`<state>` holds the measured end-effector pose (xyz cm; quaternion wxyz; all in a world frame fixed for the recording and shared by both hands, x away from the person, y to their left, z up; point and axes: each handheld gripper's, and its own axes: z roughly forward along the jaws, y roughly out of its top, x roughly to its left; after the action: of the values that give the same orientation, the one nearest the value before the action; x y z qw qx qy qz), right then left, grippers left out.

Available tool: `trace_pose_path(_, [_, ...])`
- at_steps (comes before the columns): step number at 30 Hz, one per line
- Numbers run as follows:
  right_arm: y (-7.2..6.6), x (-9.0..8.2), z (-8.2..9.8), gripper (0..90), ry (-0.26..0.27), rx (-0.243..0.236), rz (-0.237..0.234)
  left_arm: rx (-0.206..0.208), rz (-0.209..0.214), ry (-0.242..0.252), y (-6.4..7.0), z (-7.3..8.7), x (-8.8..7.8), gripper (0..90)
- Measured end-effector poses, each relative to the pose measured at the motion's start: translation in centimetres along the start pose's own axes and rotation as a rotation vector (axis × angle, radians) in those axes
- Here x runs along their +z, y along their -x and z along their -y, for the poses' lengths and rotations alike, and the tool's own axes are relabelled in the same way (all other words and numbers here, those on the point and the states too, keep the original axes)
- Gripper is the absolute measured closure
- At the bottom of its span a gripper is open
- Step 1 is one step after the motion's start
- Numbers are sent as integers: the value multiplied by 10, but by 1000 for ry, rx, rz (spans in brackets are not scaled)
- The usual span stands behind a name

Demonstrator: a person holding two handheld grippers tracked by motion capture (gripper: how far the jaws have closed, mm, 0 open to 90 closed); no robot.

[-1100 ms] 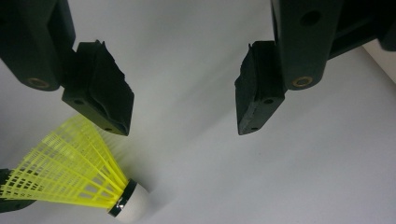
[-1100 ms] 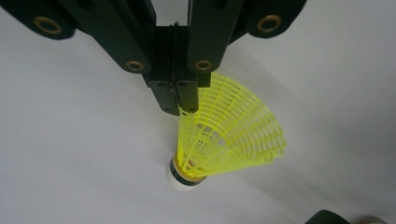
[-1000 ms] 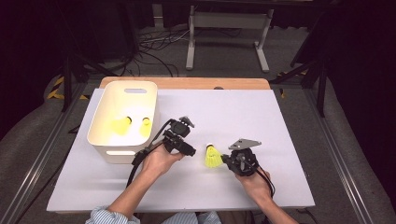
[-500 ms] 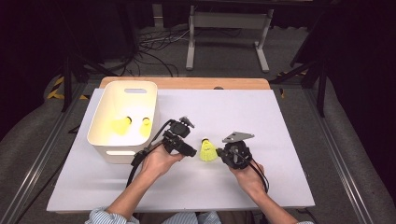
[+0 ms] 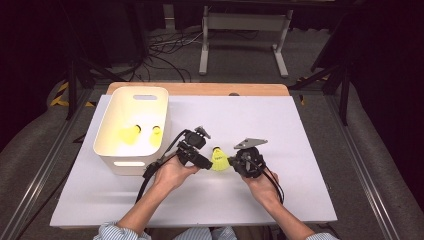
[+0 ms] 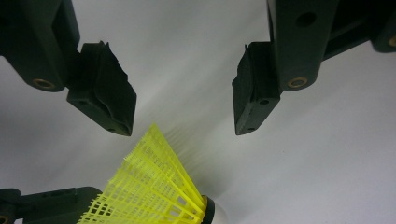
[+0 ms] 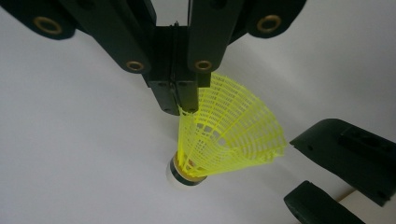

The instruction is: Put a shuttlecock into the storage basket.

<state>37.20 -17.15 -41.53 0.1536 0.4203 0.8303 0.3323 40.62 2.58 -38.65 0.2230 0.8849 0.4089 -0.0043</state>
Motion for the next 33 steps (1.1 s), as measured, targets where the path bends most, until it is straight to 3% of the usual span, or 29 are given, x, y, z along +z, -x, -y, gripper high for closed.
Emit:
trace_pose_path(17, [-10, 2, -6, 900, 6, -6, -62, -13, -6, -5, -1, -2, 7, 488])
trace_pose_path(33, [-12, 4, -6, 900, -1, -3, -107, 15, -25, -2, 0, -3, 6, 696])
